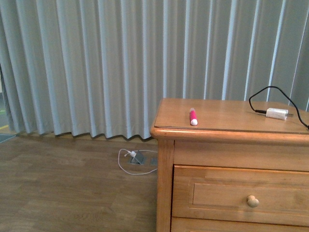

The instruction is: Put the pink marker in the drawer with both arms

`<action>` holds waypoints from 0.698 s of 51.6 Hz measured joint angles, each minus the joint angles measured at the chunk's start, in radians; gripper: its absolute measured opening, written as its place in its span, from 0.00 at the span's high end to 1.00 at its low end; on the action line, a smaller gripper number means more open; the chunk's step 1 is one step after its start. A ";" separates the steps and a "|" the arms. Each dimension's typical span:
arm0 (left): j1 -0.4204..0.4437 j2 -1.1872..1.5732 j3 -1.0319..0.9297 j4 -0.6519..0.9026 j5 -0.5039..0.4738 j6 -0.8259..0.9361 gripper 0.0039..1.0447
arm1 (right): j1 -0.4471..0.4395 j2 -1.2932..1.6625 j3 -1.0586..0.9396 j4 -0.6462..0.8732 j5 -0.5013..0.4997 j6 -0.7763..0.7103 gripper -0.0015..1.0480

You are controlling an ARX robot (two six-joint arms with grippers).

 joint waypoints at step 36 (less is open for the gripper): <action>0.000 0.000 0.000 0.000 0.000 0.000 0.05 | 0.139 1.271 0.481 0.562 0.123 0.009 0.08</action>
